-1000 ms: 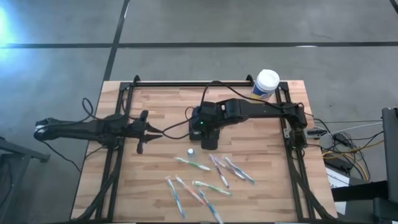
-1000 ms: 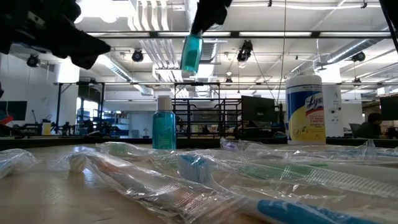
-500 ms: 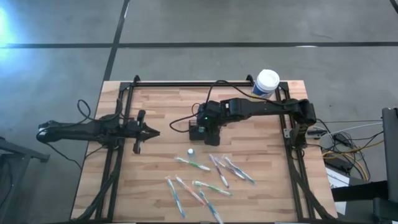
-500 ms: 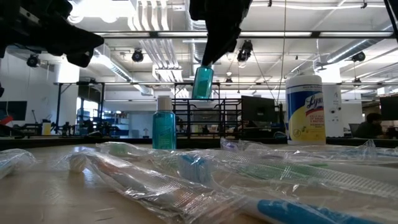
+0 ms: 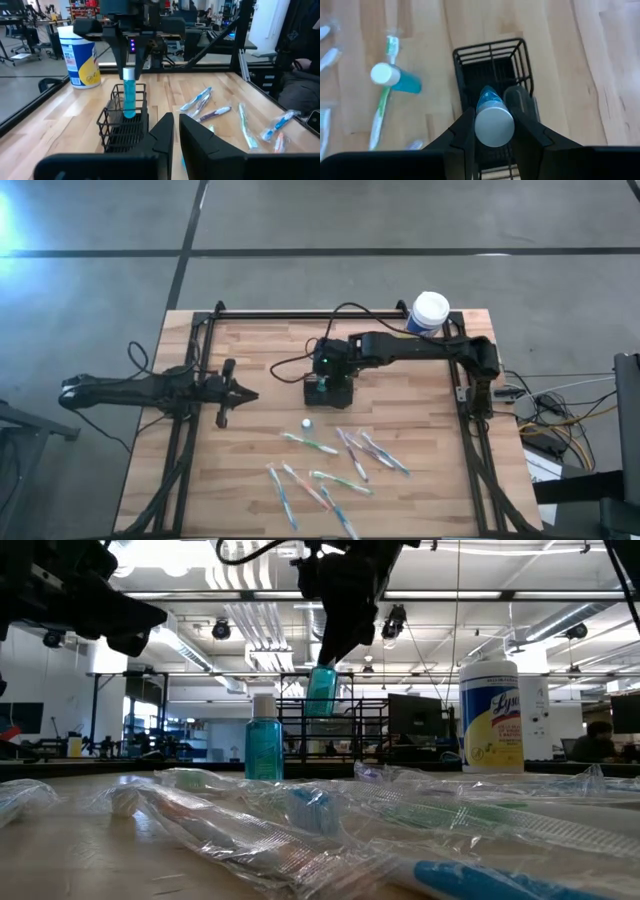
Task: Pick & Place toothbrushing station
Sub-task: Put the right blue mouthwash bottle into the black organizer
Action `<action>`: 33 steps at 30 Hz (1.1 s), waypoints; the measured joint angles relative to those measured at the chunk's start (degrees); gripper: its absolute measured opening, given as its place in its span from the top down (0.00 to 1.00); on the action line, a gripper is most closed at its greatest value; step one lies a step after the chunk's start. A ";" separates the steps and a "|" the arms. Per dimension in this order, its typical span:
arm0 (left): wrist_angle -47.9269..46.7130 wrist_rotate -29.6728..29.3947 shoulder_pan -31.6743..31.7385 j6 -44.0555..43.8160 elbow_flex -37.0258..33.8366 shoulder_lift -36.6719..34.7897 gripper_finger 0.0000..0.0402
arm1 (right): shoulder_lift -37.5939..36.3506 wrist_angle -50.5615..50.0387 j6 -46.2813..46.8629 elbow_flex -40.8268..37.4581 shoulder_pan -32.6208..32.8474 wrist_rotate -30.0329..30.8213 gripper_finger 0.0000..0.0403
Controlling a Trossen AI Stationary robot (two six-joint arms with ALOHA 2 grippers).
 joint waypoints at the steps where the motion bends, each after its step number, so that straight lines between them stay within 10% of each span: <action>1: 0.21 0.00 0.00 0.02 -0.36 -0.02 0.92 | 0.62 -0.26 -0.09 0.67 -0.16 -0.07 0.78; 33: 2.03 -0.22 0.04 -1.05 -2.02 0.13 0.92 | 13.82 -6.86 1.79 9.48 -0.43 1.32 0.78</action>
